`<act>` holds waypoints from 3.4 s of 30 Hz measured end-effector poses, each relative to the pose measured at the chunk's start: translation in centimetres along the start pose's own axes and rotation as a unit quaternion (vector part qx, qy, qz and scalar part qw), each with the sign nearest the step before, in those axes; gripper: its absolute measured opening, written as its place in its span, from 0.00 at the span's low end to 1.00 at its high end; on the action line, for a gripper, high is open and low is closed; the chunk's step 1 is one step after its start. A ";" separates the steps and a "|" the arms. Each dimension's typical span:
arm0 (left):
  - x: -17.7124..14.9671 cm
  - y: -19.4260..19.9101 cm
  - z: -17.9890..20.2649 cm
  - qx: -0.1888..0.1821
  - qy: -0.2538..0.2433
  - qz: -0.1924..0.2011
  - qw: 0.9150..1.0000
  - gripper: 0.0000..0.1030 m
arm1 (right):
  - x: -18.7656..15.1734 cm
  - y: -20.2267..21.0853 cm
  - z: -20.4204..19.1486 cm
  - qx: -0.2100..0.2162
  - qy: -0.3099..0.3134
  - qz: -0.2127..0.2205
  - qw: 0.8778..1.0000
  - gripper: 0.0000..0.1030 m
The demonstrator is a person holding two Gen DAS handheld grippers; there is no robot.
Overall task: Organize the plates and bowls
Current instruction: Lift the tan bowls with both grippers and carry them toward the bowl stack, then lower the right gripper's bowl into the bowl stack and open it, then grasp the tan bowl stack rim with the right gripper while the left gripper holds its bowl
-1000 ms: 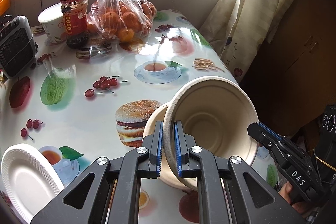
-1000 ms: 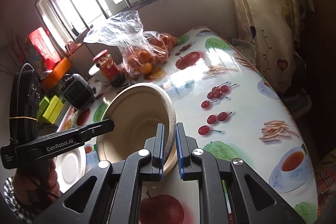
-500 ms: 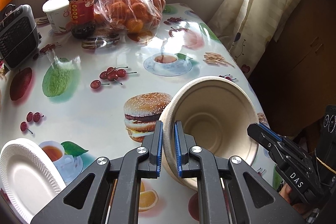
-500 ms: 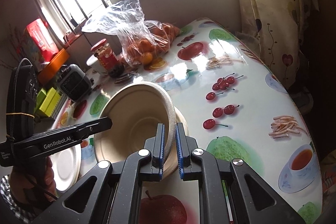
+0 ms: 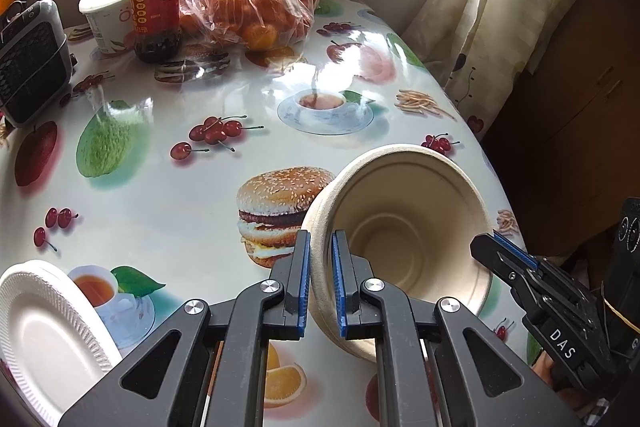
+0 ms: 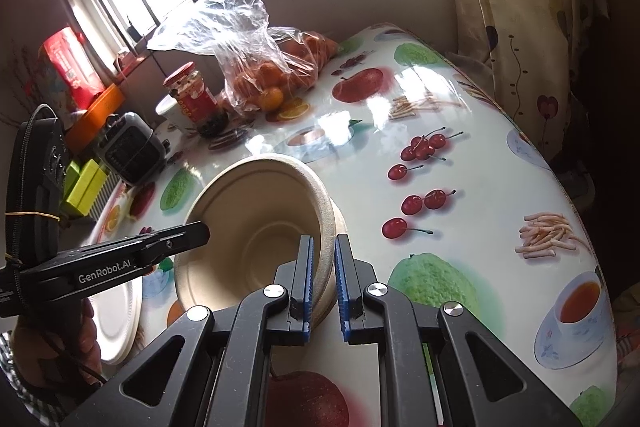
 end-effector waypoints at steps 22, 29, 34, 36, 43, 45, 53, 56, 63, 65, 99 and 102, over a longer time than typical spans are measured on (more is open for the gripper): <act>0.1 -0.2 -0.1 0.005 -0.001 -0.002 1.000 0.10 | 0.0 -0.3 0.2 -0.001 0.000 -0.001 1.000 0.11; 0.0 -0.2 -0.1 0.007 -0.002 -0.004 1.000 0.10 | -0.1 -0.3 0.3 -0.002 -0.001 -0.001 1.000 0.11; 0.0 -0.2 0.1 0.008 -0.005 -0.004 1.000 0.12 | 0.0 -0.4 0.2 -0.002 -0.004 -0.001 1.000 0.11; 0.0 -0.1 0.1 0.009 -0.005 -0.005 1.000 0.12 | 0.0 -0.3 0.2 -0.001 -0.004 -0.001 1.000 0.11; 0.0 -0.2 0.1 0.012 -0.005 -0.006 1.000 0.21 | 0.0 -0.4 0.2 -0.001 -0.005 -0.002 1.000 0.11; -0.1 -0.2 0.1 0.011 -0.004 -0.007 1.000 0.23 | 0.0 -0.3 0.2 -0.002 -0.005 -0.002 1.000 0.11; -0.2 -0.3 0.0 0.011 -0.002 -0.012 1.000 0.23 | -0.3 -0.2 0.1 0.003 -0.011 -0.005 1.000 0.14; -0.2 -0.3 0.2 0.008 0.000 -0.010 1.000 0.24 | -0.3 -0.2 0.1 0.004 -0.012 -0.005 1.000 0.16; -0.3 -0.2 0.0 -0.001 0.005 -0.006 1.000 0.24 | -0.5 0.0 0.2 0.006 -0.015 -0.006 1.000 0.29; -0.5 -0.2 -0.2 -0.005 0.013 -0.004 1.000 0.24 | -0.5 0.0 0.5 0.007 -0.021 -0.005 1.000 0.32; -1.6 -1.5 -0.6 -0.039 0.034 -0.011 0.999 0.25 | -0.7 -1.1 0.8 0.021 -0.034 -0.021 0.999 0.40; -1.5 -1.6 -0.7 -0.032 0.034 -0.009 0.999 0.25 | -0.7 -1.1 0.8 0.022 -0.034 -0.021 0.999 0.33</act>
Point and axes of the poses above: each gripper's, at about its wrist camera, not at the fingertips, and y roughly against the way its jaws point, z to its right, x to its top, the point moved 8 cm from there along -y, roughly the way its jaws point, and after that the axes turned 12 degrees about -y, right-handed, at the moved point
